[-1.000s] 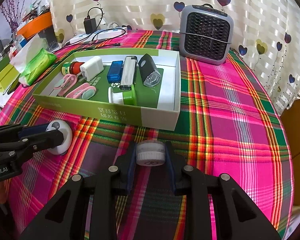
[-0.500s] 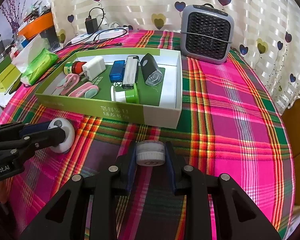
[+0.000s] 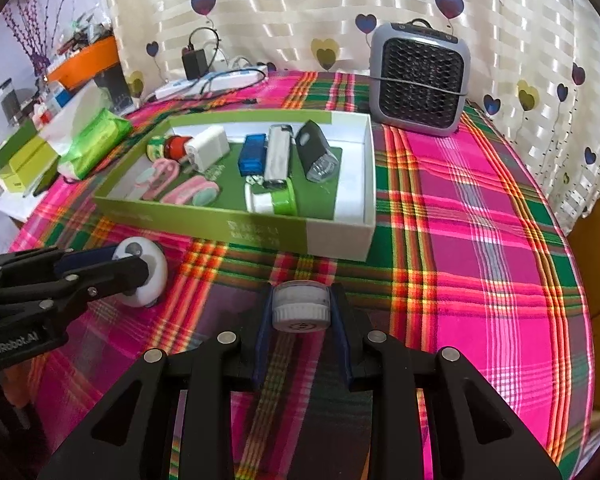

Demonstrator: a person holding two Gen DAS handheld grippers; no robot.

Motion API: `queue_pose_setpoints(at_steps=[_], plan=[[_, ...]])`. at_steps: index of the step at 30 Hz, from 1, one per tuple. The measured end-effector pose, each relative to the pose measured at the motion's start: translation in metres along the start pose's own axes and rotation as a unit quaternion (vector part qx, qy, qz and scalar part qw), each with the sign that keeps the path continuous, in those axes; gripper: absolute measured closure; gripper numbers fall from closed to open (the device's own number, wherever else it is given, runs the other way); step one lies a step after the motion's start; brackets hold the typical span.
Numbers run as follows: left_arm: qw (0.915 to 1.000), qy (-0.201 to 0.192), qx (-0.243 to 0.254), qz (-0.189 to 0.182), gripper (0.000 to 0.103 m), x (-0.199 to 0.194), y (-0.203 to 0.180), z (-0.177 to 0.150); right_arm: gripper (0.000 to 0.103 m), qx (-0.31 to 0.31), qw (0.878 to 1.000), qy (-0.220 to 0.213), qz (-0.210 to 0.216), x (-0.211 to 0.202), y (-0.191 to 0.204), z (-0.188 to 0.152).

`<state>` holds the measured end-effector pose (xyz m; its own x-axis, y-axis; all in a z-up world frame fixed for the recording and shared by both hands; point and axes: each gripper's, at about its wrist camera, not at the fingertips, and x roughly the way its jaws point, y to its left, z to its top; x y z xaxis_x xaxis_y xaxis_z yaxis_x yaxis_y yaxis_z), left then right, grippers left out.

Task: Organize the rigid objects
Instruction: 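Carry the white fan and round cap over the green box with both tools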

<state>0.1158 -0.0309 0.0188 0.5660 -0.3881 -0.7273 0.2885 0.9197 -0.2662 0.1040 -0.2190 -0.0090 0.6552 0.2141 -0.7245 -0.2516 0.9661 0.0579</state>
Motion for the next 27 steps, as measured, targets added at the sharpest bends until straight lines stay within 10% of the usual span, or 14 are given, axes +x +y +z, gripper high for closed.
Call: queue_pose_setpoints(at_steps=[27], plan=[[0.9993, -0.018, 0.010, 0.032, 0.076, 0.014, 0.016, 0.053, 0.075, -0.017, 0.999, -0.036, 0.024, 0.016, 0.017, 0.070]])
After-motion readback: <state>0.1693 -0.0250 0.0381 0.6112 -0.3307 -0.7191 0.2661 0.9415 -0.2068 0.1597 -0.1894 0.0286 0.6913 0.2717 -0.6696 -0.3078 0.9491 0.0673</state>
